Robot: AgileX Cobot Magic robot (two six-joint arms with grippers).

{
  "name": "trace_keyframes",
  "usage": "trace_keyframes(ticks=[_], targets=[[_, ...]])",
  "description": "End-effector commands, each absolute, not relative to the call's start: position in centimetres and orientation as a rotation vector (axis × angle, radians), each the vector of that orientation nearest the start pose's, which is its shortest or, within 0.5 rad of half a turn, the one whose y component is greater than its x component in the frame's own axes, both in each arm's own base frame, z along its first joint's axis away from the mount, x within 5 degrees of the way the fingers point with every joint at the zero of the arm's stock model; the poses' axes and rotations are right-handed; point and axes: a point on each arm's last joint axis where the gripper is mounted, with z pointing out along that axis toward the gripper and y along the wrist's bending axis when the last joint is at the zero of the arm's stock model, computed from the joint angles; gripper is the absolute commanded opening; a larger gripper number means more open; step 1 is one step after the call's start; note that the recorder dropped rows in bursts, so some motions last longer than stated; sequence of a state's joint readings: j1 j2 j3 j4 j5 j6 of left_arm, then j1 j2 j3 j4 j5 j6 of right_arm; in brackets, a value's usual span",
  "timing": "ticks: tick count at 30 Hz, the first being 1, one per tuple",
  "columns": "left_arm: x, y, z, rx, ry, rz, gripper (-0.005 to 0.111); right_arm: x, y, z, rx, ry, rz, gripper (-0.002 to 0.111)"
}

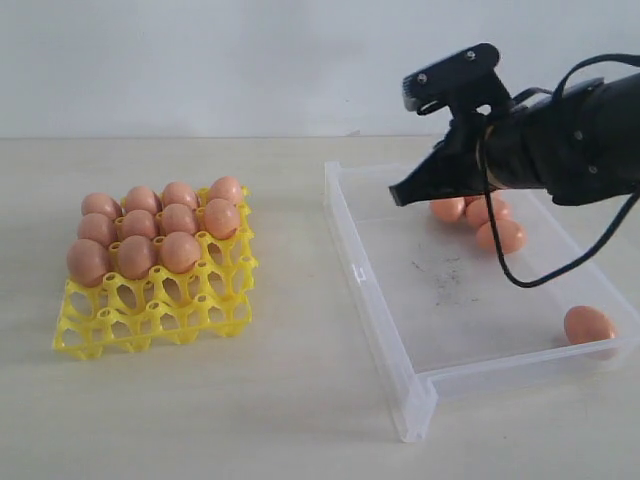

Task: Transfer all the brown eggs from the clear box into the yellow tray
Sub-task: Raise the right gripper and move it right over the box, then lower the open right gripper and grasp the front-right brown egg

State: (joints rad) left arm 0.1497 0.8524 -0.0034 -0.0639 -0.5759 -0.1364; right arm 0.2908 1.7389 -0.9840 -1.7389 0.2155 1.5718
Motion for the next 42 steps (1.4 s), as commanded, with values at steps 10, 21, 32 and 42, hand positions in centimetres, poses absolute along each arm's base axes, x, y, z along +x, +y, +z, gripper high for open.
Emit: trace_keyframes(ticks=[10, 21, 32, 42], targets=[[12.6, 2.2, 18.7, -0.318, 1.726, -0.003, 0.004, 32.4, 4.3, 19.0, -0.371, 2.710, -0.383, 0.000], [12.6, 2.2, 18.7, -0.318, 1.727, -0.003, 0.004, 30.9, -0.3, 18.8, -0.165, 3.023, 0.052, 0.042], [12.6, 2.2, 18.7, -0.318, 1.727, -0.003, 0.004, 30.9, -0.5, 18.8, -0.103, 3.022, 0.012, 0.058], [12.6, 2.2, 18.7, -0.318, 1.725, -0.003, 0.004, 31.4, -0.7, 15.1, -0.072, 3.139, -0.010, 0.058]])
